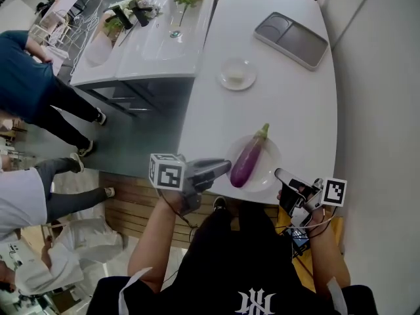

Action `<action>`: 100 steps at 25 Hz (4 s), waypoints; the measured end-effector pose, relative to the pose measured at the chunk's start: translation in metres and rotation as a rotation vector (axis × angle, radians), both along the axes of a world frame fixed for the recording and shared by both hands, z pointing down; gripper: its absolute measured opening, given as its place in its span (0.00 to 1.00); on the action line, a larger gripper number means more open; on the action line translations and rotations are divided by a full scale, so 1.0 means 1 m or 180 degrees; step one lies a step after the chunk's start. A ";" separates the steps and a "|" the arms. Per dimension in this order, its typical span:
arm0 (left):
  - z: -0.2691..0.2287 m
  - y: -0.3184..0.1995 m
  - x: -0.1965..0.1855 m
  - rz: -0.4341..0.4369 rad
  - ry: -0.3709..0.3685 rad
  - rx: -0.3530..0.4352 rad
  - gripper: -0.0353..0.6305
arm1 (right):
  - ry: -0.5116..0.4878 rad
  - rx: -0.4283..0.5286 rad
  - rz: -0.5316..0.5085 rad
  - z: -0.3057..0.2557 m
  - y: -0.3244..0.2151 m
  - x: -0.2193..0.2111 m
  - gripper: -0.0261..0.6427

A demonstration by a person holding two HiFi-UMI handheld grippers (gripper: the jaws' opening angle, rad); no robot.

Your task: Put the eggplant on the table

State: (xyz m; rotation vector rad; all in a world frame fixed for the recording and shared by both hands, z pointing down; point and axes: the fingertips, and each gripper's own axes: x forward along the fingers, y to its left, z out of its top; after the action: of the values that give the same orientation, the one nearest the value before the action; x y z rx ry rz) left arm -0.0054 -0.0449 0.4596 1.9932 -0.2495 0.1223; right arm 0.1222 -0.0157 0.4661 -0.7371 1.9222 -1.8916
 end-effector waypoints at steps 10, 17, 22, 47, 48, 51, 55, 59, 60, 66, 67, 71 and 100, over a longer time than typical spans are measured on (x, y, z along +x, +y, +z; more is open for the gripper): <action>0.030 -0.028 0.036 -0.0155 -0.0166 -0.0131 0.10 | 0.0134 -0.0121 -0.0142 0.035 -0.037 0.038 0.05; 0.052 -0.047 0.042 -0.0310 -0.0282 -0.0196 0.10 | 0.0332 -0.0166 -0.0303 0.059 -0.067 0.048 0.05; 0.063 -0.059 0.045 -0.0361 -0.0347 -0.0204 0.10 | 0.0448 -0.0195 -0.0347 0.074 -0.084 0.052 0.06; 0.122 -0.104 0.008 -0.0261 -0.1139 -0.0012 0.10 | 0.0955 -0.0309 -0.0431 0.124 -0.131 0.010 0.06; 0.124 -0.105 0.007 -0.0247 -0.1213 0.0022 0.10 | 0.0994 -0.0297 -0.0450 0.125 -0.132 0.009 0.06; 0.128 -0.108 0.003 -0.0208 -0.1380 0.0107 0.10 | 0.1120 -0.0274 -0.0506 0.130 -0.132 0.005 0.06; 0.132 -0.110 0.004 -0.0182 -0.1466 0.0128 0.10 | 0.1265 -0.0244 -0.0522 0.135 -0.135 0.006 0.06; 0.135 -0.112 0.002 -0.0169 -0.1575 0.0166 0.11 | 0.1446 -0.0171 -0.0569 0.135 -0.139 0.005 0.06; 0.137 -0.112 0.002 -0.0160 -0.1610 0.0177 0.11 | 0.1522 -0.0143 -0.0595 0.136 -0.139 0.004 0.06; 0.137 -0.114 0.006 -0.0135 -0.1780 0.0250 0.12 | 0.2023 0.0008 -0.0788 0.137 -0.141 0.007 0.07; 0.138 -0.115 0.006 -0.0120 -0.1817 0.0276 0.13 | 0.2083 0.0031 -0.0816 0.138 -0.142 0.007 0.07; 0.143 -0.119 0.005 -0.0071 -0.1988 0.0382 0.14 | 0.2356 0.0177 -0.0940 0.142 -0.144 0.006 0.08; 0.132 -0.125 -0.019 -0.0360 -0.2590 0.1310 0.20 | 0.3551 0.1292 -0.1148 0.126 -0.152 0.013 0.13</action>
State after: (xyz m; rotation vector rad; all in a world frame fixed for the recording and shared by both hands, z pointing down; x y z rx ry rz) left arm -0.0248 -0.1698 0.5918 2.2318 -0.9674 0.8723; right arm 0.1351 -0.1679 0.5916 -1.5902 3.1285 -1.1826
